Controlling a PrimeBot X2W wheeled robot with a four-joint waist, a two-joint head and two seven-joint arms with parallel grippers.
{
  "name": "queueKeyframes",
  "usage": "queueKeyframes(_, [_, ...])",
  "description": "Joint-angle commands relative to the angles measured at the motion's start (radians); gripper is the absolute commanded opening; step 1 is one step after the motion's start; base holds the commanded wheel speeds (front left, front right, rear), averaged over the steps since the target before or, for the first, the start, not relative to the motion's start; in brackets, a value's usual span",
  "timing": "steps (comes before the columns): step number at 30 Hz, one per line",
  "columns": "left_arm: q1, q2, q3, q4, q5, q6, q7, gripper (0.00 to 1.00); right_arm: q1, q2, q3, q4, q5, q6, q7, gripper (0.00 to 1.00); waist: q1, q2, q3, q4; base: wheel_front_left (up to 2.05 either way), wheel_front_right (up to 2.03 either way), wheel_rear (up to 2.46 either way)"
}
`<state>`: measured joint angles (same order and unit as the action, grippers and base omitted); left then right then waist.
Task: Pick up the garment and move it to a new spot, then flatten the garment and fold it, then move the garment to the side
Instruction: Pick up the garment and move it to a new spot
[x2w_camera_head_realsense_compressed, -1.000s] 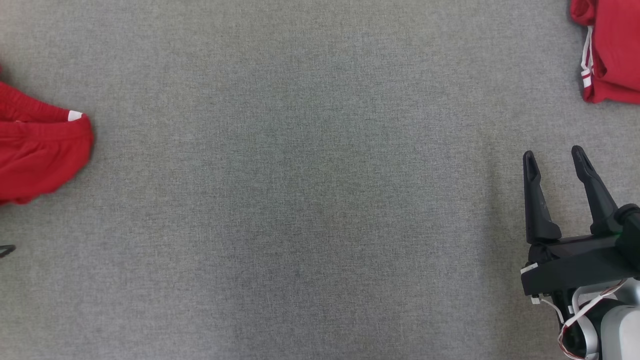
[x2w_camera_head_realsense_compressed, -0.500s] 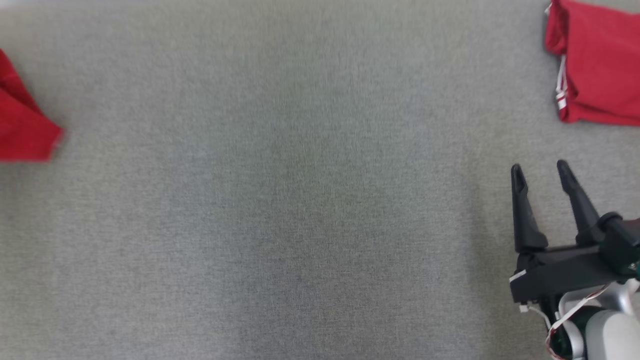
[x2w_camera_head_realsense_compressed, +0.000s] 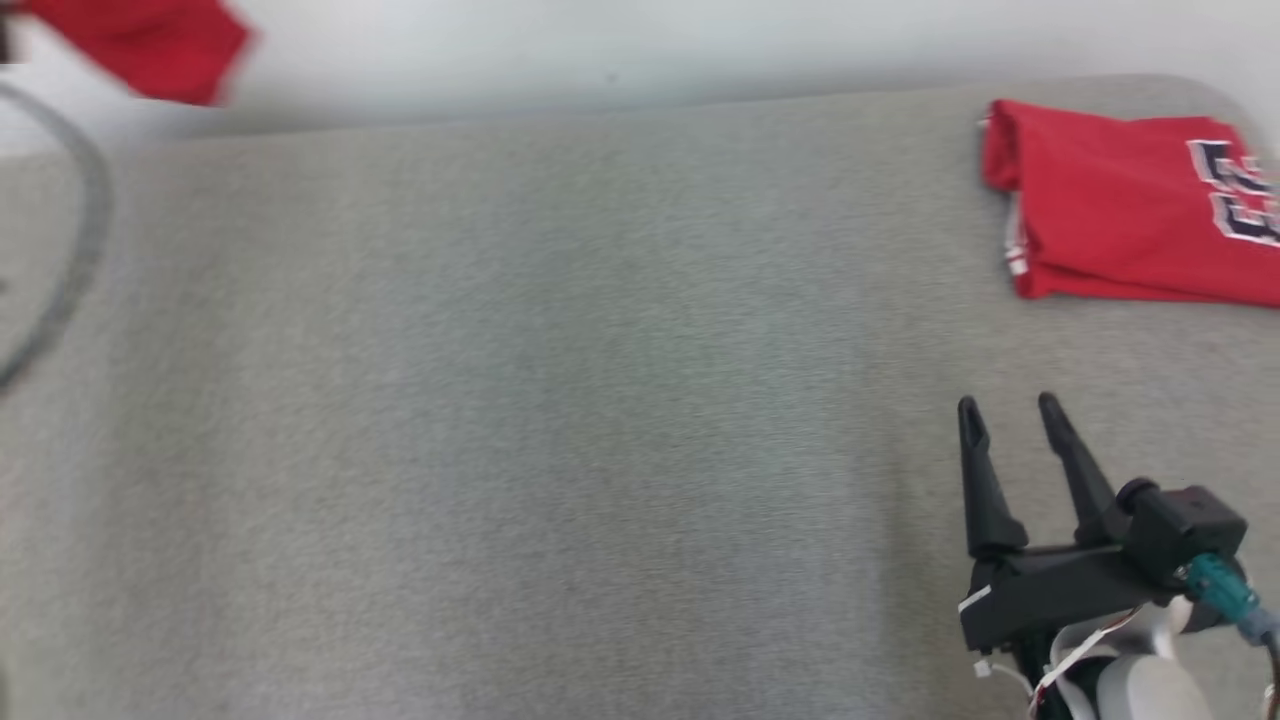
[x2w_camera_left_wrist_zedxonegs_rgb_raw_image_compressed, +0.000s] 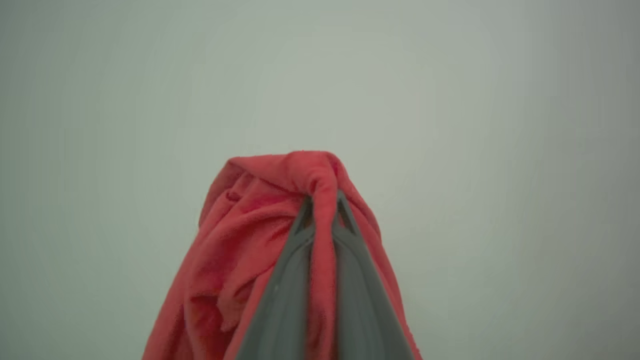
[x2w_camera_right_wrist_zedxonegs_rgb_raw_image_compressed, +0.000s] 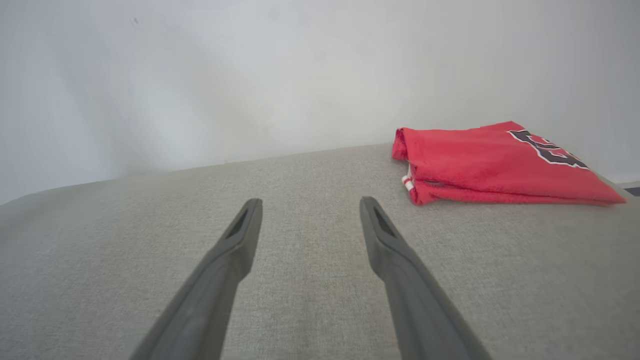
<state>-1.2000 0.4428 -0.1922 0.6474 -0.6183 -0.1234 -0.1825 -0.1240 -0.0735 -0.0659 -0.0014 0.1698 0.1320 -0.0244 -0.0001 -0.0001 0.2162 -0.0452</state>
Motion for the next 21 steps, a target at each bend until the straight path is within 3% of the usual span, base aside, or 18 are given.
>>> queueKeyframes(1, [0.028, -0.008, -0.004, -0.023, -0.002, 0.005, 0.004, 0.0, 0.011, 0.006, 0.006, 0.013, 0.006, -0.002, -0.009, 1.0, 0.0001, 0.0001, -0.04, -0.046, 0.0, 0.0, 0.0])
queueKeyframes(7, [0.157, -0.099, -0.045, -0.246, -0.035, 0.062, 0.069, 0.0, 0.017, 0.017, 0.023, 0.096, 0.03, -0.002, -0.057, 1.0, 0.0001, 0.0001, -0.073, -0.118, 0.0, 0.0, 0.0])
queueKeyframes(14, [0.356, -0.158, -0.113, -0.491, -0.017, 0.151, 0.122, 0.0, 0.043, 0.021, 0.001, 0.142, 0.032, -0.002, -0.089, 1.0, 0.0001, 0.0001, -0.071, -0.158, 0.0, 0.0, 0.0])
queueKeyframes(21, [0.528, -0.178, -0.207, -0.539, 0.016, 0.181, 0.144, 0.0, 0.028, 0.023, 0.01, 0.155, 0.033, -0.002, -0.101, 1.0, 0.0001, 0.0001, -0.043, -0.177, 0.0, 0.0, 0.0])
